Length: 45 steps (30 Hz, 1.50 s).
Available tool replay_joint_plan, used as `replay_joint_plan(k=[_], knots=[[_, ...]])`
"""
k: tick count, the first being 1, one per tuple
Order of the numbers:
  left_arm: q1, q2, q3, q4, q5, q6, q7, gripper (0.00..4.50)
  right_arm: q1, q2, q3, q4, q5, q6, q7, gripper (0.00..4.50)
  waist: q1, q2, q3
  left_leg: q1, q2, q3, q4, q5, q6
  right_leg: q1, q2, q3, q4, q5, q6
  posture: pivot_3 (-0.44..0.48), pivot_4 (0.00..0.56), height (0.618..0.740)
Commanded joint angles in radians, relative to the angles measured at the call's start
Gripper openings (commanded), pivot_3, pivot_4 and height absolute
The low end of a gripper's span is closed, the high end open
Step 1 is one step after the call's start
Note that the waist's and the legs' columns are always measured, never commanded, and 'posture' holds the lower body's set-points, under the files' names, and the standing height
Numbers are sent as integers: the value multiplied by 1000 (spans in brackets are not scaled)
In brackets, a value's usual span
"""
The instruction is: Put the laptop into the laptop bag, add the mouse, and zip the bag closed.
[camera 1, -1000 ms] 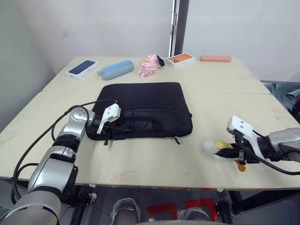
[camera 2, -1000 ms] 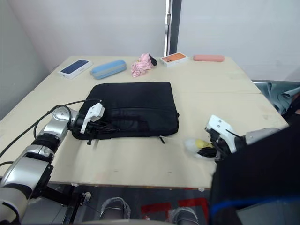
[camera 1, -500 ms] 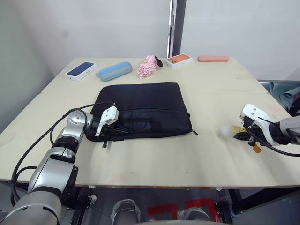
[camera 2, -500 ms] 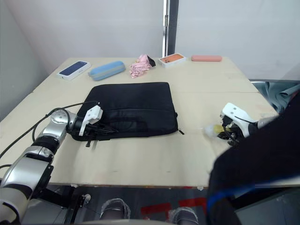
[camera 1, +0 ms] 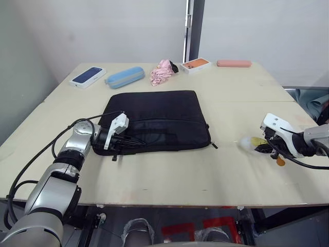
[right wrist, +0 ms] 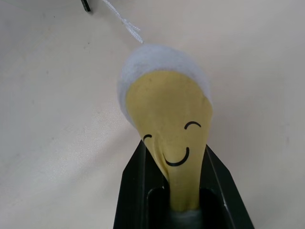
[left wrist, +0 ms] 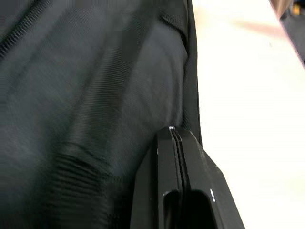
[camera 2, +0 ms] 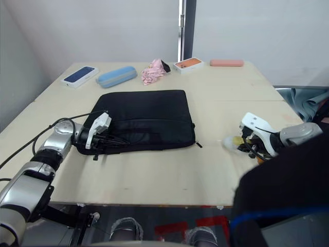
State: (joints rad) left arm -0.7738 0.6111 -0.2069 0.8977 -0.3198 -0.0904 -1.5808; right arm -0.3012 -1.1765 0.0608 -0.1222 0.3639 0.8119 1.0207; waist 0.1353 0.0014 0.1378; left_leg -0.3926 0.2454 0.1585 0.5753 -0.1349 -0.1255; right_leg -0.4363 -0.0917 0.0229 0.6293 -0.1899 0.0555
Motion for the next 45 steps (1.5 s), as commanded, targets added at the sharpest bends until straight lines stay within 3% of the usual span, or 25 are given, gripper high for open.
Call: replay_joint_plan(k=[1,11,16,22,28,39,45], knots=[[-75,-25,59,25,-23,12,-34,0,-19,1,-12,-11,-11,0,11,22,2,0,0,-2,0,-1,0,0,0,-1,0,0,0,0,0,0,150,740],[-181,-104,116,212,64,-82,19,0,-14,9,-17,-29,-24,13,18,22,2,-1,1,-6,0,-1,2,0,2,-3,0,0,0,0,-1,0,150,740],[-143,-88,55,289,202,-198,67,0,16,-7,-48,-52,-12,27,21,22,3,-1,0,-4,0,-1,3,0,2,0,0,0,0,0,0,0,150,740],[-102,-93,35,322,279,-246,106,0,6,-6,-64,-54,-18,27,16,22,-1,0,-2,11,0,1,2,0,1,11,-1,1,1,0,1,0,150,740],[-67,-89,12,325,317,-261,100,0,-155,49,9,47,-91,-15,-28,22,-16,4,-7,12,-1,1,2,0,1,12,-1,2,1,0,1,0,150,740],[-61,-103,29,303,315,-225,75,0,-525,320,226,433,-331,-157,-122,22,-37,8,-12,11,-3,1,-2,0,1,11,-2,2,1,0,0,0,150,740],[-68,-107,40,275,308,-194,50,0,-663,457,259,682,-444,-291,-226,22,-37,8,-13,9,-4,3,-2,0,1,10,-3,3,1,1,-2,0,150,740]])
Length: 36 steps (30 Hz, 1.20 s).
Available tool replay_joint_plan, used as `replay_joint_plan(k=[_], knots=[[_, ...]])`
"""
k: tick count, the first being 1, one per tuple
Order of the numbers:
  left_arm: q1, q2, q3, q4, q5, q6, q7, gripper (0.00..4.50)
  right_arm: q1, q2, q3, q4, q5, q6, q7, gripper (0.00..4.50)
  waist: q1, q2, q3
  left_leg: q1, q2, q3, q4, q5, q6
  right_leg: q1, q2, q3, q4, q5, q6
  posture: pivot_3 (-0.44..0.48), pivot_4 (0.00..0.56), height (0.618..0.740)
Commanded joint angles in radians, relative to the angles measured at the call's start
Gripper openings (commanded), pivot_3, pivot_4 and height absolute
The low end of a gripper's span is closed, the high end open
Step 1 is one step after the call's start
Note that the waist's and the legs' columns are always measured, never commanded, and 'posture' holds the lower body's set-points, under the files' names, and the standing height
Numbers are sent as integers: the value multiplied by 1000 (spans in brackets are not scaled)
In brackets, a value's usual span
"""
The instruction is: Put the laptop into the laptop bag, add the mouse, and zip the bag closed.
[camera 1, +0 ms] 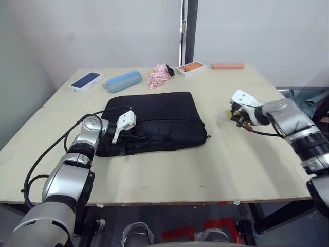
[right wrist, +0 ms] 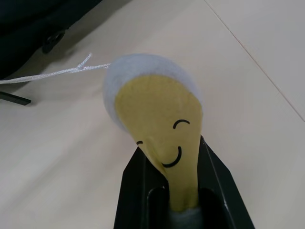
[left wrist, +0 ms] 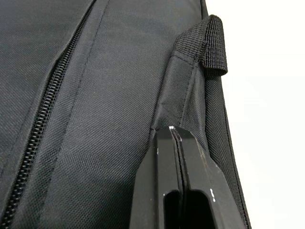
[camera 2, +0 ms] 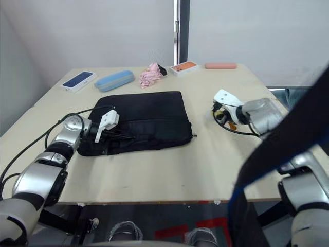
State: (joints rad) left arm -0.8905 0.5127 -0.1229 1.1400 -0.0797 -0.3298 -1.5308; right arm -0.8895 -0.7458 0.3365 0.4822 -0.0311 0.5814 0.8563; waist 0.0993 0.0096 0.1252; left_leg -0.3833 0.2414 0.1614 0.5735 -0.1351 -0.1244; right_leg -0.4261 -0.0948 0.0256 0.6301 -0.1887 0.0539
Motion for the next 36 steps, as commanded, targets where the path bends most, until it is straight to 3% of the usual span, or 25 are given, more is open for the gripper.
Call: replay_joint_plan(k=[1,8,14,19,27,36], knots=[[49,-8,-42,30,66,50,-4,0,-90,41,-22,105,-57,-79,-70,22,0,0,0,0,0,1,0,0,0,-1,0,0,0,0,0,0,150,740],[64,-6,-38,-4,59,72,-27,0,-162,130,-42,283,-105,-189,-151,22,-4,0,0,-2,0,1,-2,0,0,-1,0,0,-7,0,1,0,150,740],[82,-5,-35,-33,54,84,-37,0,-182,202,-105,324,-69,-276,-196,22,-6,0,0,-1,0,4,-7,0,0,-1,0,0,-10,-1,1,0,150,740],[94,-5,-31,-48,50,91,-36,0,-147,232,-100,261,-52,-278,-87,22,-5,0,0,-1,0,6,-10,0,0,-3,0,1,-10,-1,1,0,150,740],[114,6,-29,-50,50,89,-41,0,-282,303,-120,497,-129,-356,-325,22,-9,1,1,-1,1,9,-14,0,0,-6,0,2,-10,0,1,0,150,740],[135,11,-22,-54,44,81,-36,0,-231,316,-103,490,-130,-314,-224,22,-11,2,1,-1,3,11,-18,0,0,-8,2,2,-11,-1,1,0,150,740]])
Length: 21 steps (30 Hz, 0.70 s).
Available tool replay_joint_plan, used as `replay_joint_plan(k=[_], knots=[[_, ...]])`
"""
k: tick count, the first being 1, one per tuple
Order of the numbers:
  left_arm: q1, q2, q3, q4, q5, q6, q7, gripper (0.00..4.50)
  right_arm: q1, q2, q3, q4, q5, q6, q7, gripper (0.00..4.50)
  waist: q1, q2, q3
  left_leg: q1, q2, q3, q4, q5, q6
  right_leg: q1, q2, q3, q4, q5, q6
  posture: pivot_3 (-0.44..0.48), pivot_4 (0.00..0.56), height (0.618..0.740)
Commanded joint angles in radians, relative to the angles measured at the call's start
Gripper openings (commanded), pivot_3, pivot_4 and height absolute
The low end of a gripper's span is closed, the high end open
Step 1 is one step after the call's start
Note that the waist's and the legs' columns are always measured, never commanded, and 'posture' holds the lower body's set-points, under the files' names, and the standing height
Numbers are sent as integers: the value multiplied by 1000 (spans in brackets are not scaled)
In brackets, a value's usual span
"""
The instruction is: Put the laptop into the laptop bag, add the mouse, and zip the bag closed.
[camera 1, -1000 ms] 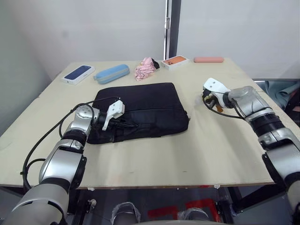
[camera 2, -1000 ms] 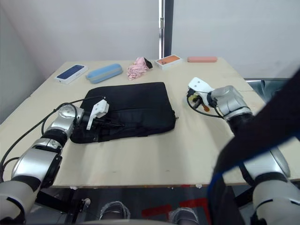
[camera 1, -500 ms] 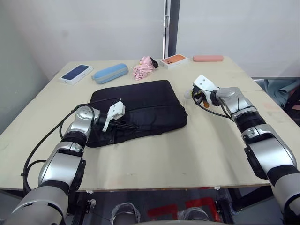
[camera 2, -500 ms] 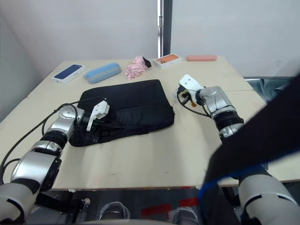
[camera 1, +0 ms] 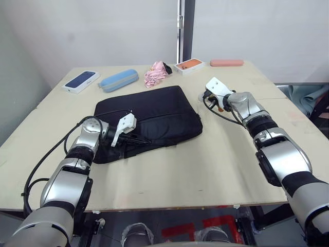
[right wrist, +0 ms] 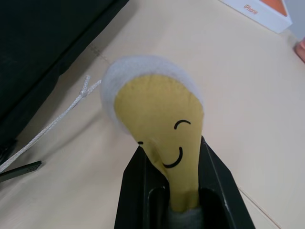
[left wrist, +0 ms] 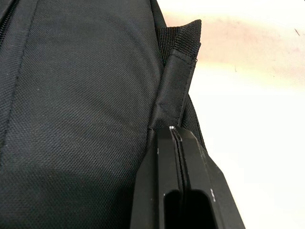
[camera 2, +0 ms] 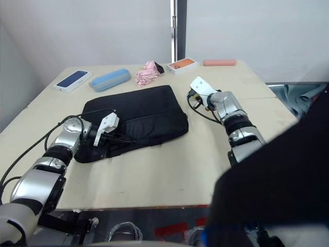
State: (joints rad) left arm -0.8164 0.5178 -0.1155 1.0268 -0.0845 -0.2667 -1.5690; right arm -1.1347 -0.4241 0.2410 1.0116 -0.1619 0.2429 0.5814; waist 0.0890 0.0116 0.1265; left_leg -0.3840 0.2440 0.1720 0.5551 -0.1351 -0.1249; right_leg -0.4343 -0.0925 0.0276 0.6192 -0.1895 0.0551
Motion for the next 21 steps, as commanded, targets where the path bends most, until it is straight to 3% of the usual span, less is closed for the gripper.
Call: replay_joint_plan(k=[1,3,7,13,21], knots=[[61,6,-29,59,49,18,4,0,24,-7,-11,-48,7,49,69,22,0,0,0,0,0,0,0,0,0,0,0,0,0,0,0,0,150,740],[55,3,-25,58,45,20,8,0,63,-22,-8,-94,22,143,151,939,0,0,0,0,0,0,0,0,0,0,0,0,0,0,0,0,150,740],[31,-5,-6,35,24,57,6,0,137,-65,0,-248,47,292,287,2289,1,0,0,0,0,0,0,0,0,0,0,0,0,0,0,0,150,740],[0,9,27,-56,-28,119,-25,0,201,-159,-44,-434,96,431,362,4411,7,-1,4,-1,0,1,0,0,0,0,0,0,0,0,0,0,150,740],[42,78,65,-262,-124,221,-45,0,273,-304,-164,-750,260,648,474,4465,5,-7,13,-9,2,1,0,1,0,-6,2,0,-7,0,0,0,150,740]])
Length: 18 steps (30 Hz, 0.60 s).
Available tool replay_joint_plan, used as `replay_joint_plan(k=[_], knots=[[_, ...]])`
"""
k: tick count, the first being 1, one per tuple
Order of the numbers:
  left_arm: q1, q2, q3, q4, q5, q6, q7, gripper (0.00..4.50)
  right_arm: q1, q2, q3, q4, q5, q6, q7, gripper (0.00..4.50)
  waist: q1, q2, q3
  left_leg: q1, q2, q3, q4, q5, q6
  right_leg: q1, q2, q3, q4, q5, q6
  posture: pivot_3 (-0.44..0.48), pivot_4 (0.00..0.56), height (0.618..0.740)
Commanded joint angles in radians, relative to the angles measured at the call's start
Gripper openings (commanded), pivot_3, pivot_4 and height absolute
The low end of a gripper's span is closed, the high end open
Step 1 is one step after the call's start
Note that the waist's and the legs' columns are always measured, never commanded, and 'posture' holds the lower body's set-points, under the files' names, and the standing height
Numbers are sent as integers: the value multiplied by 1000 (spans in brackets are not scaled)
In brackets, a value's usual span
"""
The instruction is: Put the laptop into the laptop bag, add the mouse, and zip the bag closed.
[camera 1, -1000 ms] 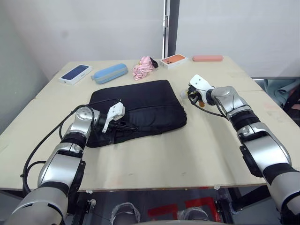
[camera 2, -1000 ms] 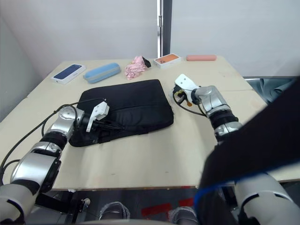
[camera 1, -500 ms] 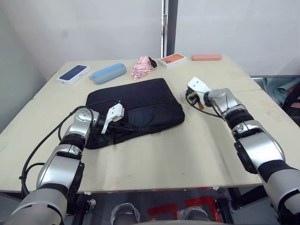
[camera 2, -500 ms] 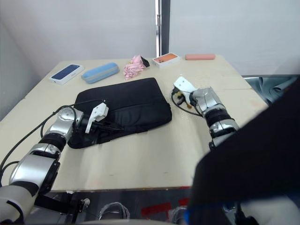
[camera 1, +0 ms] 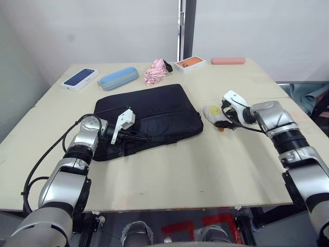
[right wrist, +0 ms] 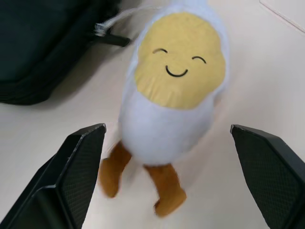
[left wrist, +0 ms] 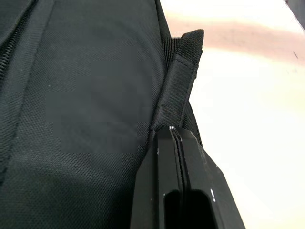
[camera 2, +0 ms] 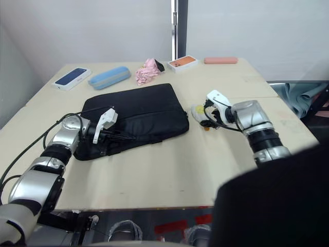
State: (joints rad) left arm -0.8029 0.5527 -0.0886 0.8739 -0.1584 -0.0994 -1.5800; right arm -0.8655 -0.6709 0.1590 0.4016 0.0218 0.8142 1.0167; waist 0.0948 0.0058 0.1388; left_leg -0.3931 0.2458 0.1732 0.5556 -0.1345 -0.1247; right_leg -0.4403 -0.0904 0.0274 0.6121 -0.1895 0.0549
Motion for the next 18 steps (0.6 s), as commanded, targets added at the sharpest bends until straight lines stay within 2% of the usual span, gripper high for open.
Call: replay_joint_plan(k=[1,4,5,8,12,17,18], knots=[[45,61,54,-160,-71,83,-26,0,17,-87,-115,-191,113,113,56,4465,0,-3,2,-5,0,0,0,0,1,-3,0,-1,-1,0,0,0,150,740],[80,104,84,-270,-112,175,9,0,56,-156,-183,-287,193,180,86,4465,5,-4,3,-12,2,-1,0,5,8,-11,2,-2,-1,0,-1,0,150,740],[94,124,96,-311,-131,213,11,253,81,-184,-207,-316,222,193,104,4491,7,-5,3,-12,3,-1,0,5,9,-11,3,-3,-1,0,-1,0,150,740],[137,187,147,-436,-189,308,25,1180,165,-272,-279,-369,291,207,146,4500,13,-5,4,-12,3,-1,-1,3,10,-11,3,-3,-1,-4,-7,0,150,740],[181,288,243,-593,-279,457,71,2628,277,-370,-380,-407,376,201,198,4500,15,-6,5,-12,3,-1,1,1,8,-11,2,-3,0,-4,-7,0,150,740],[280,440,352,-690,-322,576,110,4426,444,-449,-492,-472,475,181,275,4500,4,-6,5,-9,3,0,5,-3,3,-10,2,-1,4,-4,-6,0,150,740],[309,474,372,-705,-327,598,110,4471,467,-458,-510,-476,489,177,281,4500,2,-6,5,-8,3,0,5,-3,3,-10,2,0,4,-4,-6,0,150,740]])
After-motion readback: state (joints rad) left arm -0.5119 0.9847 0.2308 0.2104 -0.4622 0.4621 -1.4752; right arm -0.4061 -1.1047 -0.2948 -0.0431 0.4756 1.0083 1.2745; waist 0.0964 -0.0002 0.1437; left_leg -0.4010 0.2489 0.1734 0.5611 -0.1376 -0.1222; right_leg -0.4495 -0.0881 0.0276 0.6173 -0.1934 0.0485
